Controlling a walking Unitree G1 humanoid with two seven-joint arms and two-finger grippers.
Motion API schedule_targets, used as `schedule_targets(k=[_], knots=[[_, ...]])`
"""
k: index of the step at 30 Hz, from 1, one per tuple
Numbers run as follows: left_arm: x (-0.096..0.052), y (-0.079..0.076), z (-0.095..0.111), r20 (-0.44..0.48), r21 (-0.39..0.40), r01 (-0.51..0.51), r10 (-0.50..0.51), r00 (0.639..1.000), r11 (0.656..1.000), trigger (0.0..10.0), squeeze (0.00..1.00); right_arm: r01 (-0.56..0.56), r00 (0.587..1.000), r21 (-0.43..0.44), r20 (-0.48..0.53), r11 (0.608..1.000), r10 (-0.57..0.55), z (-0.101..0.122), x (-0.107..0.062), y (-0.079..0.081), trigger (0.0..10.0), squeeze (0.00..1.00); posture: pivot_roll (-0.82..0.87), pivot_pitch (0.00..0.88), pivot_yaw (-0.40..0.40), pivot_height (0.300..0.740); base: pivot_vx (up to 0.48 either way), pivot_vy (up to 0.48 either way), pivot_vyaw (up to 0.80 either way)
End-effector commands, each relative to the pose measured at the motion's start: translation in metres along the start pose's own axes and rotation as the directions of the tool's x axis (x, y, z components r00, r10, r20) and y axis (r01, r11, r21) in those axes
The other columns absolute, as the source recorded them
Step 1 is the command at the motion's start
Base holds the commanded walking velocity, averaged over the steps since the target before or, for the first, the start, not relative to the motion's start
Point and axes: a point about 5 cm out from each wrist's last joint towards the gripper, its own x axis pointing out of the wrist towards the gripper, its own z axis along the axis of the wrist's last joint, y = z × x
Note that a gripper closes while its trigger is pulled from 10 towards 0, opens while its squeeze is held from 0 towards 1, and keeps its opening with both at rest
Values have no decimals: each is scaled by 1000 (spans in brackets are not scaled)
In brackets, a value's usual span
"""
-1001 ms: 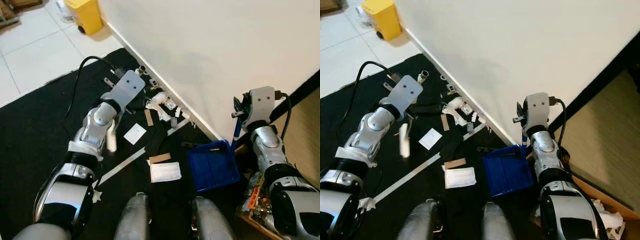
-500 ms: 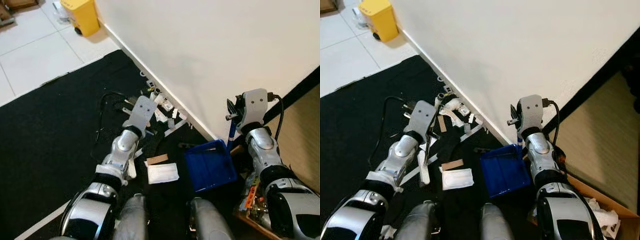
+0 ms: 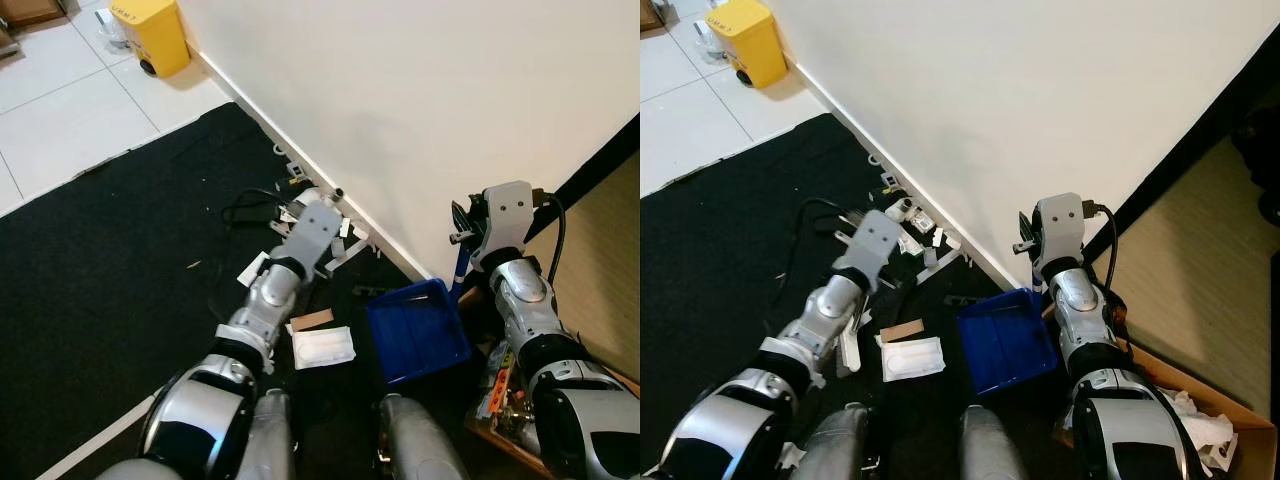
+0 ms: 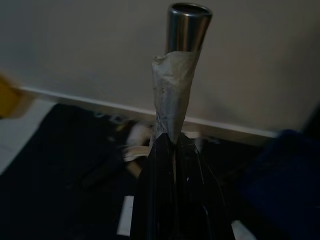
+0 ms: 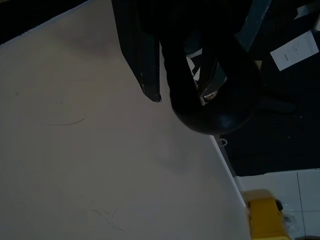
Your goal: Sweep floor
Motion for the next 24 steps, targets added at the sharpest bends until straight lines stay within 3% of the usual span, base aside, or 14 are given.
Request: schedule_targets(k=[1,3,5,8,10,11,12,24], knots=[[1,-12,-1,-23,-35,19,-19,1000,999,10000,0,-28,998,41,-57,999,30,-14,-6,10,10000,0,8,106,-16,740,0,0,0],[10,-25,16,5,-123,22,-22,1000,992,10000,0,-22,998,37,-66,999,24,-16,-7,8,10000,0,8,102,-14,740,0,0,0],[10,-25,16,5,-123,22,-22,1000,992,10000,0,-22,998,37,-66,999,24,-16,-7,8,10000,0,8,102,-14,740,0,0,0],[21,-55,50,80,-204,86,-71,994,975,10000,0,-8,996,20,-84,1000,9,-19,-10,4,10000,0,0,99,-6,740,0,0,0],[21,-55,50,80,-204,86,-71,994,975,10000,0,-8,996,20,-84,1000,9,-19,-10,4,10000,0,0,99,-6,740,0,0,0],[24,-68,64,107,-246,111,-87,990,963,10000,0,4,995,10,-96,1000,-3,-20,-11,0,10000,0,-2,96,-4,740,0,0,0],[25,-71,68,112,-267,115,-88,990,957,10000,0,8,995,8,-100,1000,-7,-20,-11,-1,10000,0,-2,96,-4,740,0,0,0],[30,-77,94,178,-367,110,-46,983,924,10000,0,28,993,-7,-113,1000,-29,-20,-11,-8,10000,0,-2,90,-12,740,0,0,0]])
